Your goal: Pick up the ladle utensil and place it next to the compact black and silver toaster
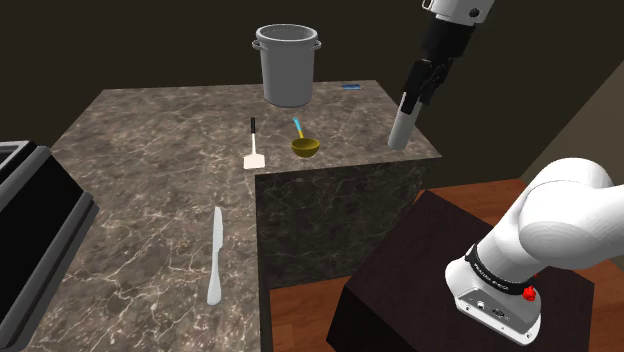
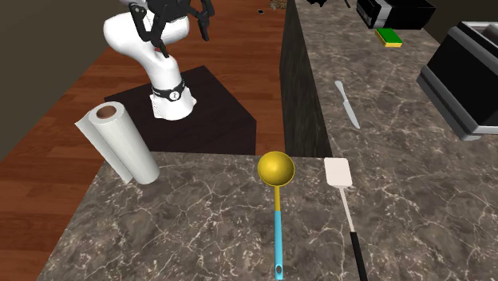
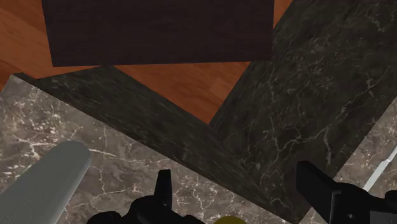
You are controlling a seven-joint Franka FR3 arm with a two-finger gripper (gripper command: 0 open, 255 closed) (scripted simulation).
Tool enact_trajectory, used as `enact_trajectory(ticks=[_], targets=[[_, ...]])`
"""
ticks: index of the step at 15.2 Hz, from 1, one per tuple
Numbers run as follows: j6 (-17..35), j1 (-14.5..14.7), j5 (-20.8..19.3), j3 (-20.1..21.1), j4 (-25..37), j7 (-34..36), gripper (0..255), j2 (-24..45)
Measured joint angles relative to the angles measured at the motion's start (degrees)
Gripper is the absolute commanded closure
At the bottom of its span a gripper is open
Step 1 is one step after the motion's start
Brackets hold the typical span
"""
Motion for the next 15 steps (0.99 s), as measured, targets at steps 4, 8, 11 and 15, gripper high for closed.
enact_trajectory(ticks=[4,8,11,15], targets=[[3.7,-0.2,1.3,1.2,0.0,2.8,0,3.8],[9.8,-0.8,3.1,2.9,2.6,7.5,0,12.8],[13.8,-1.0,4.3,4.3,4.6,11.5,0,18.7],[19.0,-1.6,5.4,5.4,8.3,16.1,0,27.7]])
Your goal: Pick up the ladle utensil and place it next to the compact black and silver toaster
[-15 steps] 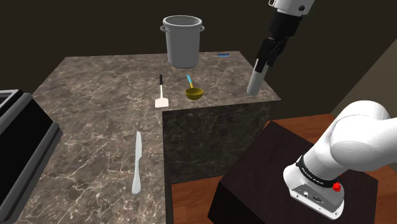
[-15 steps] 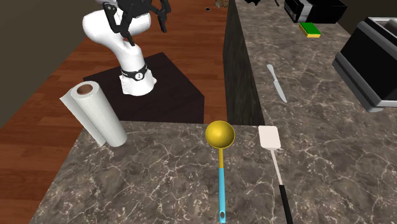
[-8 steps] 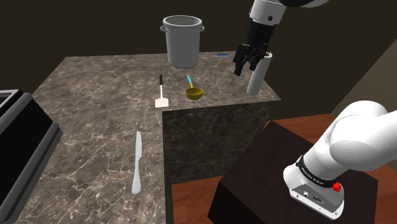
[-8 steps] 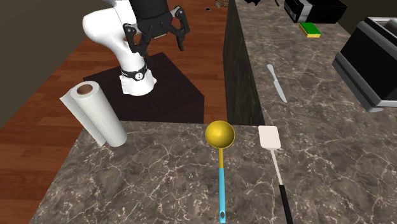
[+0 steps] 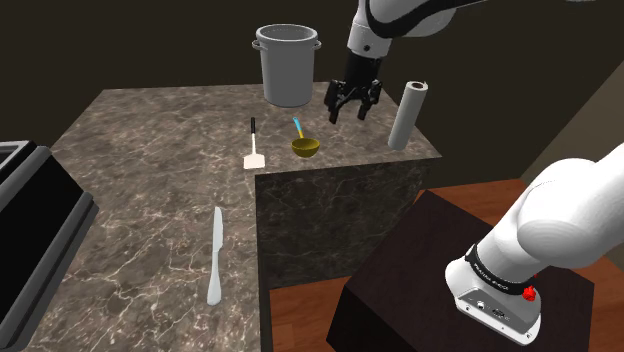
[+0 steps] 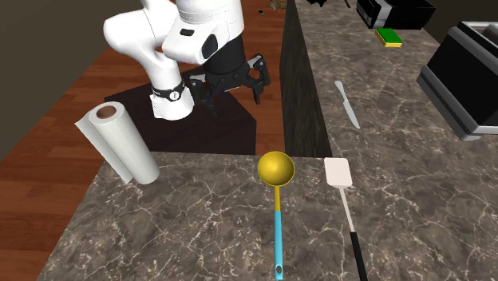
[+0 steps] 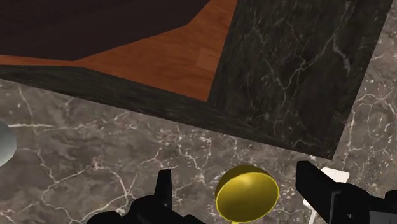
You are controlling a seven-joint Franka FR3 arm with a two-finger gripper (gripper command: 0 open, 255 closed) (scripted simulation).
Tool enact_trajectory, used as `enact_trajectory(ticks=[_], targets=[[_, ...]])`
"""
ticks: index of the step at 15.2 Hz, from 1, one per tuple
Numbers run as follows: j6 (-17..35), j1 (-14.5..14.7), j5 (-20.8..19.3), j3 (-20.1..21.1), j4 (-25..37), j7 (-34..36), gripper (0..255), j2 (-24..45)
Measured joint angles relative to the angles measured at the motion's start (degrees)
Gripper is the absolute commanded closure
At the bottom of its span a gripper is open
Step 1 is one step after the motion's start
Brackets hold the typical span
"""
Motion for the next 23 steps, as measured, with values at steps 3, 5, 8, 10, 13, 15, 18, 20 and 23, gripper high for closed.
enact_trajectory(ticks=[3,5,8,10,13,15,18,20,23], targets=[[3.4,-0.4,0.5,0.6,3.6,3.4,0,7.1],[5.5,-0.4,0.9,0.9,5.4,5.8,0,10.9],[7.2,-0.7,1.1,1.0,10.7,9.3,0,17.9],[8.3,-0.8,1.2,0.9,14.0,11.4,0,22.2],[9.9,-0.8,1.5,0.5,19.6,14.6,0,29.5],[10.6,-0.9,1.7,0.3,21.5,15.7,0,32.2],[12.4,-0.8,1.9,0.3,21.6,16.0,0,34.1],[13.7,-0.7,2.0,0.4,21.3,15.9,0,35.1],[15.0,-0.5,2.1,0.5,21.0,15.9,0,35.9]])
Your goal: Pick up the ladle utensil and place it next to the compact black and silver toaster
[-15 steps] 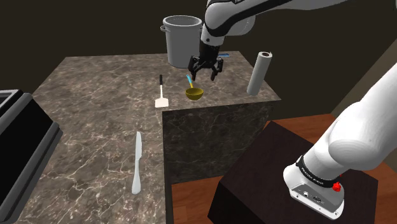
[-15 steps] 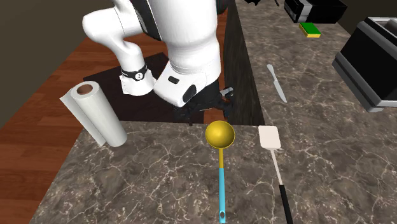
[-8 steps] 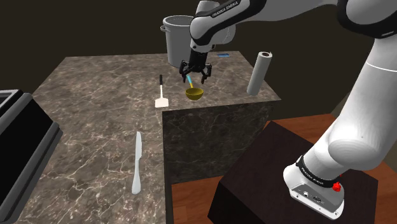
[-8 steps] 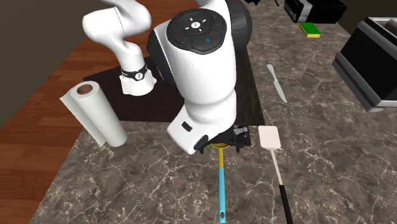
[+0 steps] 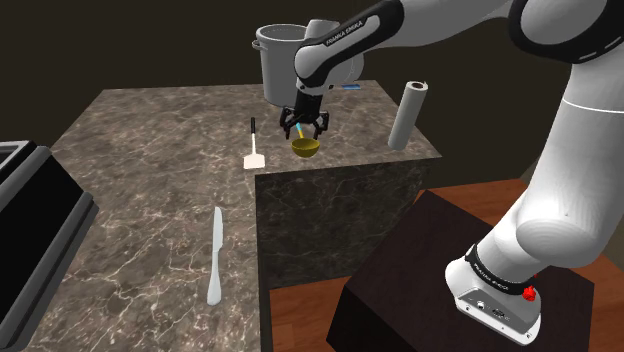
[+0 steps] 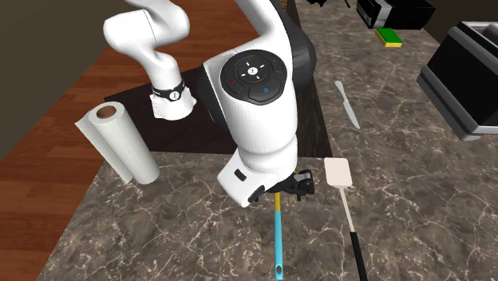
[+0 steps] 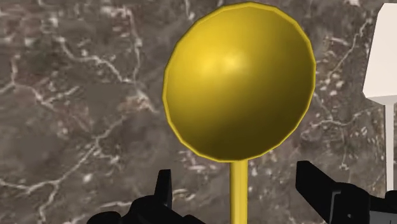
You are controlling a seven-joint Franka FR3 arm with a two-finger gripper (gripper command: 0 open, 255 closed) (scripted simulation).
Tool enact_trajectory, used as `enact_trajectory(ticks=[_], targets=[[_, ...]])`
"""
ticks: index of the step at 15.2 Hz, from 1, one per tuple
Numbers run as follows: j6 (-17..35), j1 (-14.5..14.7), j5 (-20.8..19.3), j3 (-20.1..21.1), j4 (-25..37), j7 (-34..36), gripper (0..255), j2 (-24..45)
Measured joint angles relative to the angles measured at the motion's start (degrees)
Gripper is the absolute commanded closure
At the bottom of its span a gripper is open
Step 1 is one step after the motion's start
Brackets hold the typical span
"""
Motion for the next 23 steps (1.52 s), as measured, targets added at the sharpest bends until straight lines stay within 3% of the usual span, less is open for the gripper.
enact_trajectory(ticks=[5,6,16,23], targets=[[0.3,0.0,0.0,0.0,-0.1,0.0,0,0.2],[0.3,0.0,0.0,0.0,-0.1,0.0,255,0.2],[0.3,0.1,0.0,0.0,0.0,0.0,255,0.2],[-3.5,0.0,-0.4,-0.1,1.4,0.8,255,-2.2]])
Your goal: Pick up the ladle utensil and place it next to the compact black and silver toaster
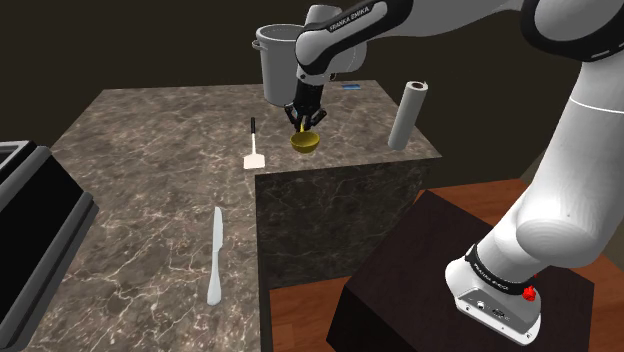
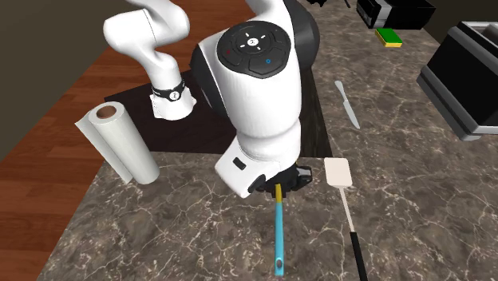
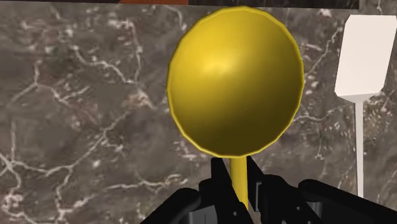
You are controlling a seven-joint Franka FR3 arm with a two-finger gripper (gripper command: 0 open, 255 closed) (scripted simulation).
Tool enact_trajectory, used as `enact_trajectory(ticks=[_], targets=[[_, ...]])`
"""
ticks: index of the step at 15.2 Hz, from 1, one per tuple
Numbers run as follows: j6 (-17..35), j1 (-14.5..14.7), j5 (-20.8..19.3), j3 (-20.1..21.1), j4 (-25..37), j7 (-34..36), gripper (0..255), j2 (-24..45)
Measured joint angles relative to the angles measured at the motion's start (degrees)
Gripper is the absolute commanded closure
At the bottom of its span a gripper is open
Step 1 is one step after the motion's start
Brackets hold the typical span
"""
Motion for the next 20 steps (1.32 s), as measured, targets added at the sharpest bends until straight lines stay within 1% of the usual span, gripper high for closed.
enact_trajectory(ticks=[7,20], targets=[[-4.7,0.0,-0.5,-0.1,2.4,1.0,255,-2.3],[-13.9,-0.2,-1.2,-0.3,9.1,2.7,255,-5.0]])
